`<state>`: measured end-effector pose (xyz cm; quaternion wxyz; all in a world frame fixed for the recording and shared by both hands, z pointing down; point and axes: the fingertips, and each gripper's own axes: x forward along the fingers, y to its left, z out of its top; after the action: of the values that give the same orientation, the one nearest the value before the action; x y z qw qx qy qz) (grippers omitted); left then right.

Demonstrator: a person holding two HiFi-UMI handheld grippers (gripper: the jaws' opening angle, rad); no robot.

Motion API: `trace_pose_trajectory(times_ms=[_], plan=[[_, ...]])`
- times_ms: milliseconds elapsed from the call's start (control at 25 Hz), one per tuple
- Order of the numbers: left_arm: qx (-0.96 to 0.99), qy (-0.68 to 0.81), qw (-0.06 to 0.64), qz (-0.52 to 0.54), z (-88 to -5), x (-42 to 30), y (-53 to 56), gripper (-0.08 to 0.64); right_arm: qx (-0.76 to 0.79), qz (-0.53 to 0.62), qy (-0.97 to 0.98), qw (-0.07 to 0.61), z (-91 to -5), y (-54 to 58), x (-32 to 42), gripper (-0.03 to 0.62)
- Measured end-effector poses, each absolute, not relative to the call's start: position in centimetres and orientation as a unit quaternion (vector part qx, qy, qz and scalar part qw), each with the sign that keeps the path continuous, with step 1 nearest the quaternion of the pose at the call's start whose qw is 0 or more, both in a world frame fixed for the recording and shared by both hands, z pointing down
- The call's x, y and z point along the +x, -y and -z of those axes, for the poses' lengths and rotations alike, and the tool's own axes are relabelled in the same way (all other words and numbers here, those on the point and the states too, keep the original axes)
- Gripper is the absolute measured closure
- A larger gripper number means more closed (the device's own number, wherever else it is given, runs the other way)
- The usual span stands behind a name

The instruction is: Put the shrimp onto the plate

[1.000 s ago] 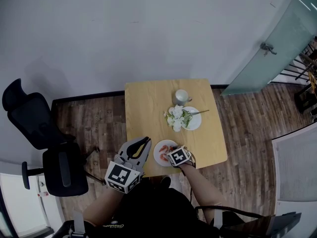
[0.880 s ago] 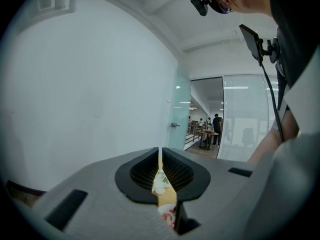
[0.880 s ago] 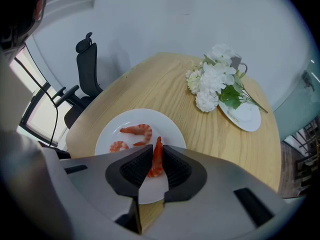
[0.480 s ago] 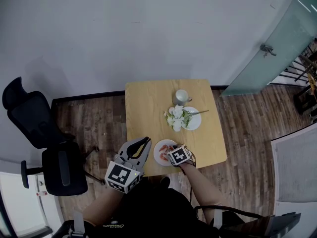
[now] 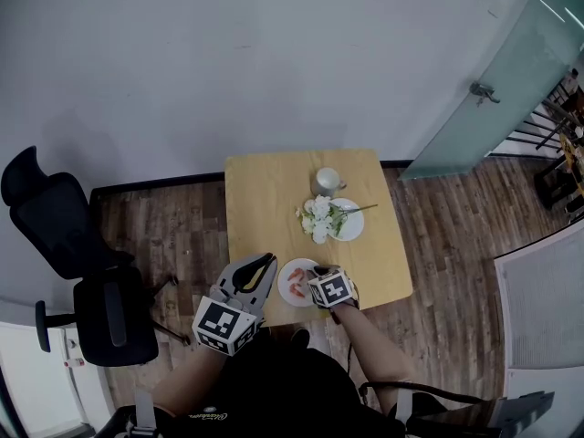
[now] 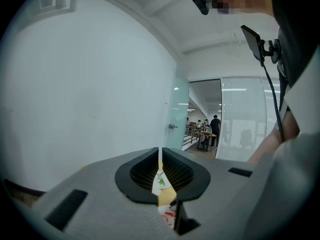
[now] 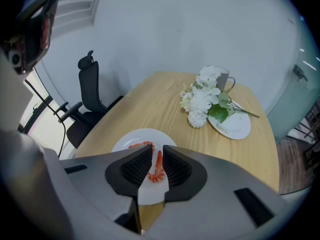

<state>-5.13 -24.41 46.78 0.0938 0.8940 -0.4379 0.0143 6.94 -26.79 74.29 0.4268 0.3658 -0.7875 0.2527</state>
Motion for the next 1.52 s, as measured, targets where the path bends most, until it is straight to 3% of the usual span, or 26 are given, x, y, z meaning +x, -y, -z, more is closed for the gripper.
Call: trace_pose_trajectory(times_ms=[600, 880, 1120, 1520], plan=[[0.912, 0.405, 0.067, -0.003, -44.3, -1.8, 24.5, 0.534, 0.461, -0.121, 0.872, 0.114, -50.1, 27.8, 8.5, 0.575], [0.916, 0.395, 0.066, -0.002, -44.0, -0.5, 24.3, 0.534, 0.48, -0.056, 0.876, 0.005, -42.2, 25.2, 9.7, 0.588], [0.918, 0.392, 0.059, 0.002, -43.5, 0.1, 24.4, 0.534, 0.489, -0.011, 0.871, -0.04, -39.3, 23.2, 10.2, 0.589], [0.917, 0.394, 0.062, 0.003, -43.5, 0.4, 24.4, 0.534, 0.481, -0.017, 0.875, -0.047, -39.4, 22.9, 10.1, 0.589]])
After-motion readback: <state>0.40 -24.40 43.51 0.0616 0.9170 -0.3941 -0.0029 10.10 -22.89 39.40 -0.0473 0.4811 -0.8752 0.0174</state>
